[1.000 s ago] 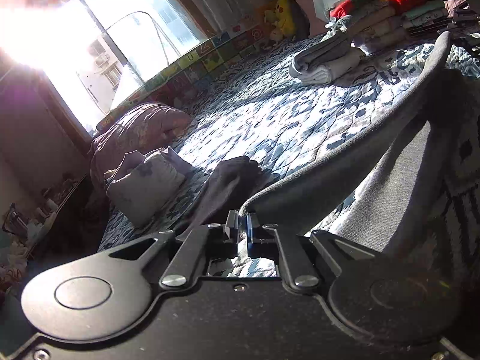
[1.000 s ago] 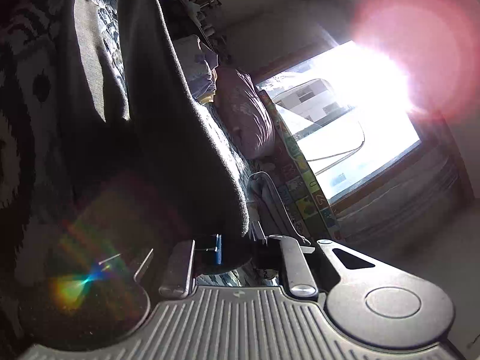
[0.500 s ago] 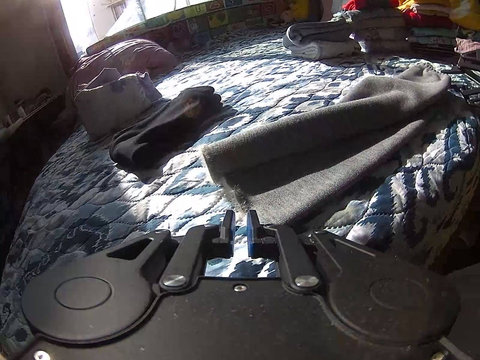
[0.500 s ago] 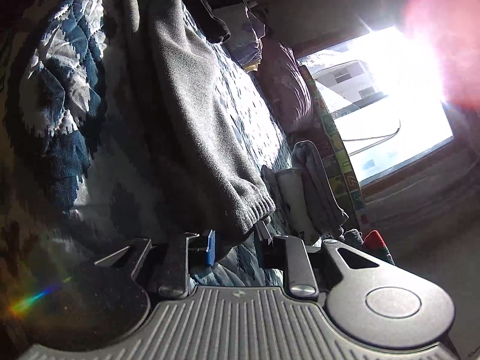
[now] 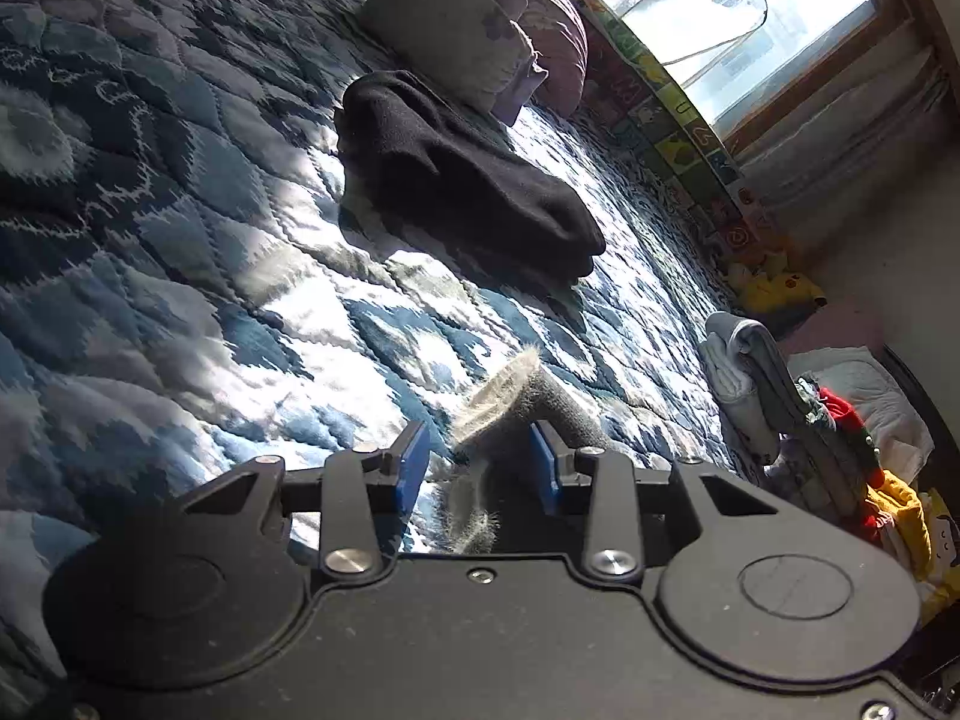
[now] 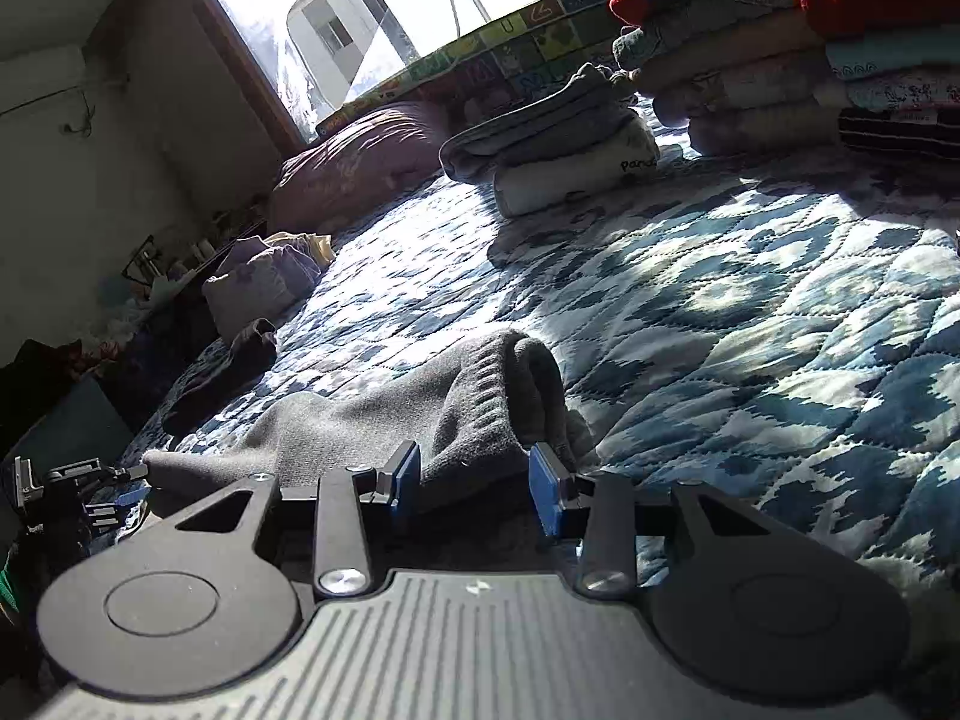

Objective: Fold clothes

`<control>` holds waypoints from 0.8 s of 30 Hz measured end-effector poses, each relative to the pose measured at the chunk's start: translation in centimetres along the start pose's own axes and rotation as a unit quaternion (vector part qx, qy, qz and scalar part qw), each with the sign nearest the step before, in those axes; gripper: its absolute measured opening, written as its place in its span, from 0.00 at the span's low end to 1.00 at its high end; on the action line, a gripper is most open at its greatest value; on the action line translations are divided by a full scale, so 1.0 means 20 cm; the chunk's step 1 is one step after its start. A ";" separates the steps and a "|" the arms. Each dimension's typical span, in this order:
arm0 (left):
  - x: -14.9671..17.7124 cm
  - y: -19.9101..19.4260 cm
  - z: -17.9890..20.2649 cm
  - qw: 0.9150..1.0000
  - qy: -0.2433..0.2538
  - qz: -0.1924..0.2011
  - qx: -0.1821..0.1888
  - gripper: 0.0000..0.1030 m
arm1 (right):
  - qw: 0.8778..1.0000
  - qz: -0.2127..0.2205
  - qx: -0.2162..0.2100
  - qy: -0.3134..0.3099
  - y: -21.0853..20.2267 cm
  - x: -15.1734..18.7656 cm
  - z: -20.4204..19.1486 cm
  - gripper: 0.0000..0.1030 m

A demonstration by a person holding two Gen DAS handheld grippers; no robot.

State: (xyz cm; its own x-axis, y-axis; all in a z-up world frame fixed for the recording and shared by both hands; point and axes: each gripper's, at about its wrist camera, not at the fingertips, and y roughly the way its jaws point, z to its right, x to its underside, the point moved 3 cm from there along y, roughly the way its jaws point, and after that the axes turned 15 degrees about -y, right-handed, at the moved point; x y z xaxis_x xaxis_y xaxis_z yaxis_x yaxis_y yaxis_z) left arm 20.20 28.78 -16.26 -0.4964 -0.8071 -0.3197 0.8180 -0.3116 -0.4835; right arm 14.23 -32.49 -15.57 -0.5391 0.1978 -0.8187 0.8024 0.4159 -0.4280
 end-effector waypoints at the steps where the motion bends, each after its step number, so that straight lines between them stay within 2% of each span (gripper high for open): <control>1: -0.01 0.01 -0.01 1.000 -0.017 0.005 0.006 0.32 | 1.000 0.002 -0.010 0.029 0.02 0.04 0.02 0.43; 2: -0.02 0.02 -0.02 0.999 -0.028 0.006 0.015 0.28 | 0.999 -0.002 -0.021 0.049 0.04 0.06 0.02 0.44; 3: -0.03 0.03 -0.02 0.999 -0.037 0.006 0.024 0.20 | 0.998 -0.006 -0.030 0.061 0.07 0.07 0.02 0.44; 4: -0.03 0.03 0.00 0.999 -0.030 0.007 0.021 0.06 | 0.997 -0.005 -0.035 0.072 0.09 0.07 0.02 0.45; 5: -0.03 0.03 0.03 1.000 -0.019 0.010 0.012 0.03 | 0.996 0.001 -0.039 0.081 0.10 0.06 0.03 0.45; 9: -0.03 0.00 0.18 1.000 0.014 0.020 -0.001 0.02 | 0.995 0.030 -0.033 0.092 0.11 0.03 0.04 0.41; 11: -0.04 -0.04 0.26 1.000 0.003 0.019 -0.003 0.02 | 0.994 0.038 -0.023 0.097 0.13 0.03 0.06 0.29; 14: -0.03 -0.24 0.40 0.999 0.004 0.026 0.019 0.02 | 0.993 0.048 -0.022 0.105 0.12 0.02 0.07 0.25; 16: 0.02 -0.33 0.40 1.000 0.017 0.024 -0.008 0.02 | 0.995 0.034 -0.009 0.092 0.12 0.01 0.07 0.24; 18: 0.08 -0.30 0.26 0.996 0.027 -0.006 -0.079 0.02 | 0.995 0.009 0.001 0.096 0.12 0.04 0.09 0.22; 20: 0.14 -0.19 0.07 0.989 0.023 -0.058 -0.137 0.02 | 0.994 -0.002 -0.006 0.111 0.13 0.07 0.11 0.22; 21: 0.16 -0.18 -0.01 0.988 0.006 -0.066 -0.136 0.06 | 0.994 -0.002 -0.006 0.107 0.12 0.07 0.10 0.22; 22: 0.17 -0.21 -0.06 0.991 -0.007 -0.055 -0.118 0.15 | 0.995 -0.001 -0.005 0.101 0.12 0.07 0.10 0.23; 24: 0.18 -0.25 -0.10 0.995 -0.018 -0.039 -0.089 0.21 | 0.995 0.003 -0.008 0.100 0.12 0.07 0.09 0.25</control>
State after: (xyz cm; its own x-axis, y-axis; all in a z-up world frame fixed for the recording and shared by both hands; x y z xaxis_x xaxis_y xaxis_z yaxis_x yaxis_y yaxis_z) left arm 13.87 28.44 -16.58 -0.5430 -0.8021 -0.2486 0.7118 -0.2826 -0.6430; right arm 15.77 -32.79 -18.37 -0.5758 0.3727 -0.7277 0.8024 0.4284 -0.4155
